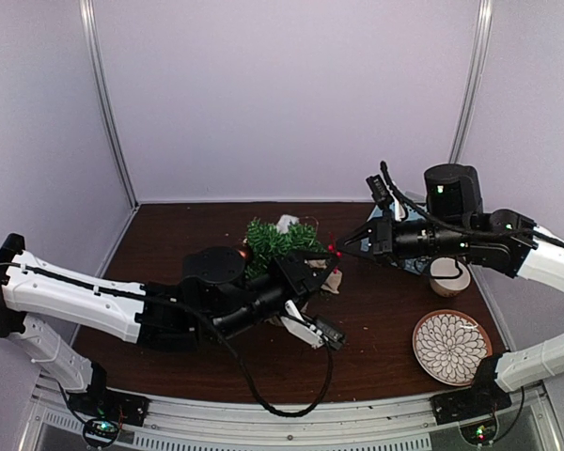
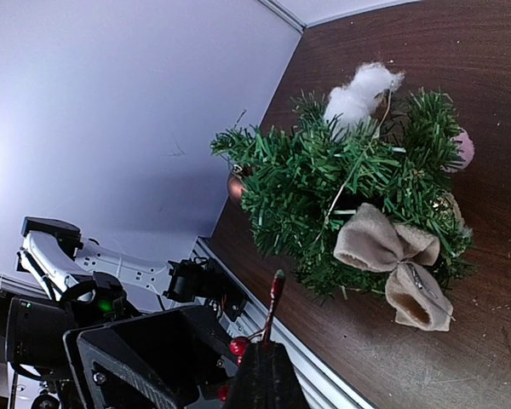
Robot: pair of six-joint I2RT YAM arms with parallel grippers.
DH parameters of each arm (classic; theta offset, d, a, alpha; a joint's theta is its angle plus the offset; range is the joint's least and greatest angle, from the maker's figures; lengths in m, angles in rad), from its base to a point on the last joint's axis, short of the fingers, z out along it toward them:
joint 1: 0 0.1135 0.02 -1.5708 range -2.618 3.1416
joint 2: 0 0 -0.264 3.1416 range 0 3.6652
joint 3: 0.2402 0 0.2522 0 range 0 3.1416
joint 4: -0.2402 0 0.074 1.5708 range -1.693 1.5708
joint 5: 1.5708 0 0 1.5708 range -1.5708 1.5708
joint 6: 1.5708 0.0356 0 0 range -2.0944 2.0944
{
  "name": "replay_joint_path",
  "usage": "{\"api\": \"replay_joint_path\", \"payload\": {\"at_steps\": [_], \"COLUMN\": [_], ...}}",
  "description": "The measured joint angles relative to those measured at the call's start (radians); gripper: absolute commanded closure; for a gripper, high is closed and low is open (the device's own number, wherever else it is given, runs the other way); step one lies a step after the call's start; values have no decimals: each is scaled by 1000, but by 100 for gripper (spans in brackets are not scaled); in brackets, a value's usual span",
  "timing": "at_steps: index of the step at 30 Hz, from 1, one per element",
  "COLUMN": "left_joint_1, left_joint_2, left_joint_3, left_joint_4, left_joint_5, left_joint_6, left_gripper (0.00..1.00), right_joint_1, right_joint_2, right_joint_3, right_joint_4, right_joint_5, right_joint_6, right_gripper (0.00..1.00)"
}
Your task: Decorate the small christmas tree
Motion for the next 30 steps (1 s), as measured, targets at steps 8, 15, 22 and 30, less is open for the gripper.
{"api": "replay_joint_path", "payload": {"at_steps": [8,15,22,30], "left_joint_1": [0,0,0,0], "left_joint_2": [-1,23,42,50], "left_joint_3": [0,16,17,17], "left_joint_4": [-13,-31,-39,-13], "left_joint_5": [13,16,13,8], "left_joint_6": [-13,-14,-8,23], "left_gripper": [60,69,83,95], "right_joint_1": [0,2,14,18], "right_joint_2": [13,22,22,27], "right_joint_3": [0,0,0,0], "right_joint_4": [2,7,10,18], "right_joint_5": [-2,-14,-21,-23], "right_joint_6": [1,5,7,8], "right_gripper": [100,100,100,100]}}
